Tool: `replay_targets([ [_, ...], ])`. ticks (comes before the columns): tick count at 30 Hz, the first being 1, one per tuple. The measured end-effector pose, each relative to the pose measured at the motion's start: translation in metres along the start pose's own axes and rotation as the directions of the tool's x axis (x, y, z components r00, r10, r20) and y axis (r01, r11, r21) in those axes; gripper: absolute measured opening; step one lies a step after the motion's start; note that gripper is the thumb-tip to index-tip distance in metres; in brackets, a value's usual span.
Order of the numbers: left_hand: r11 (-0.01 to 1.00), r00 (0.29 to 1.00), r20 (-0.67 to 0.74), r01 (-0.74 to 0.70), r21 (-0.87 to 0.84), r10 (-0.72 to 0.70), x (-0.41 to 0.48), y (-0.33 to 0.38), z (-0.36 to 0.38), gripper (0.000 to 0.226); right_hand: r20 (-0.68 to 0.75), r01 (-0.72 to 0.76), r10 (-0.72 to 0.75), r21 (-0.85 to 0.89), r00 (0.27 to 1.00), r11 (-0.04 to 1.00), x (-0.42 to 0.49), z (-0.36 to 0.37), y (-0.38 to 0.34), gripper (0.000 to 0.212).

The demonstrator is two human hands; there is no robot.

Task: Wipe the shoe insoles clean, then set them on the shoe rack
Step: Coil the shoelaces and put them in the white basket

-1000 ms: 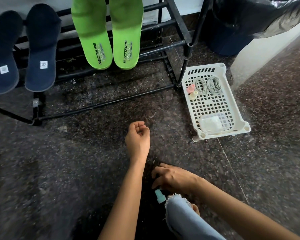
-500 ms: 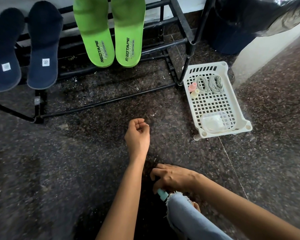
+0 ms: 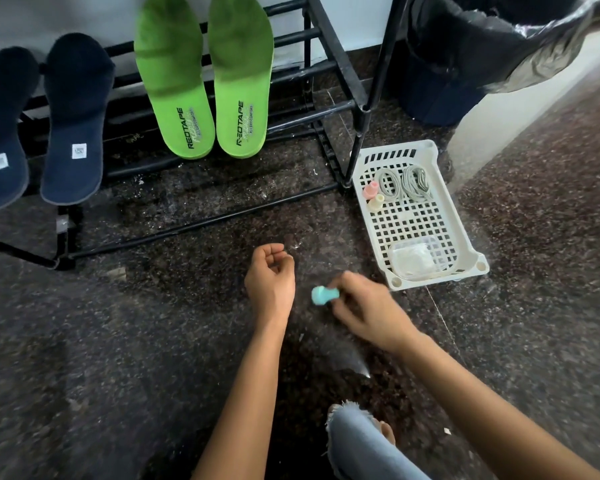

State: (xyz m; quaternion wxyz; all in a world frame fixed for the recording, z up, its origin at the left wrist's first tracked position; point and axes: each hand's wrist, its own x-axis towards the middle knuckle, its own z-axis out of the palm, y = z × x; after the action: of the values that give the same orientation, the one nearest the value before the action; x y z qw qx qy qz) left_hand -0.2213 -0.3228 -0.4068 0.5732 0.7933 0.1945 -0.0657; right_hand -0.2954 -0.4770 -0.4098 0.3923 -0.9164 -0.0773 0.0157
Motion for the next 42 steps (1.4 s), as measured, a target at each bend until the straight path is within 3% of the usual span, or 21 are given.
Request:
replay_targets([
  [2,1.000,1.000,0.006,0.002,-0.005,-0.002,0.000,0.004,0.005,0.015,-0.170,-0.048,0.049,0.011,0.984,0.999,0.010,-0.019,-0.002,0.015],
  [5,1.000,1.000,0.022,-0.014,-0.005,0.014,-0.003,0.009,0.013,0.014,-0.403,-0.158,0.145,0.002,0.904,0.987,0.026,-0.047,0.005,0.015],
  [8,1.000,0.998,0.047,-0.029,-0.011,0.030,-0.006,0.012,0.021,0.013,-0.519,-0.294,0.222,-0.058,0.825,0.954,0.042,-0.068,0.024,0.015],
  [12,0.999,0.997,0.060,-0.038,-0.002,0.038,-0.010,0.012,0.032,0.015,-0.490,-0.405,0.314,-0.089,0.813,0.910,0.058,-0.082,0.052,0.017],
  [17,0.999,0.995,0.091,-0.041,-0.005,0.042,-0.016,0.012,0.041,0.015,-0.396,-0.452,0.347,-0.209,0.850,0.867,0.075,-0.081,0.076,0.021],
  [23,0.999,0.992,0.119,-0.040,0.000,0.040,-0.020,0.013,0.049,0.014,-0.317,-0.482,0.419,-0.156,0.851,0.862,0.077,-0.074,0.081,0.021],
  [39,0.998,0.986,0.160,-0.056,0.023,0.052,-0.032,0.023,0.065,0.013,-0.302,-0.503,0.458,-0.090,0.836,0.860,0.072,-0.075,0.076,0.030],
  [42,0.998,0.984,0.167,-0.061,0.027,0.056,-0.032,0.026,0.068,0.012,-0.411,-0.491,0.453,0.014,0.791,0.871,0.059,-0.082,0.069,0.033],
])
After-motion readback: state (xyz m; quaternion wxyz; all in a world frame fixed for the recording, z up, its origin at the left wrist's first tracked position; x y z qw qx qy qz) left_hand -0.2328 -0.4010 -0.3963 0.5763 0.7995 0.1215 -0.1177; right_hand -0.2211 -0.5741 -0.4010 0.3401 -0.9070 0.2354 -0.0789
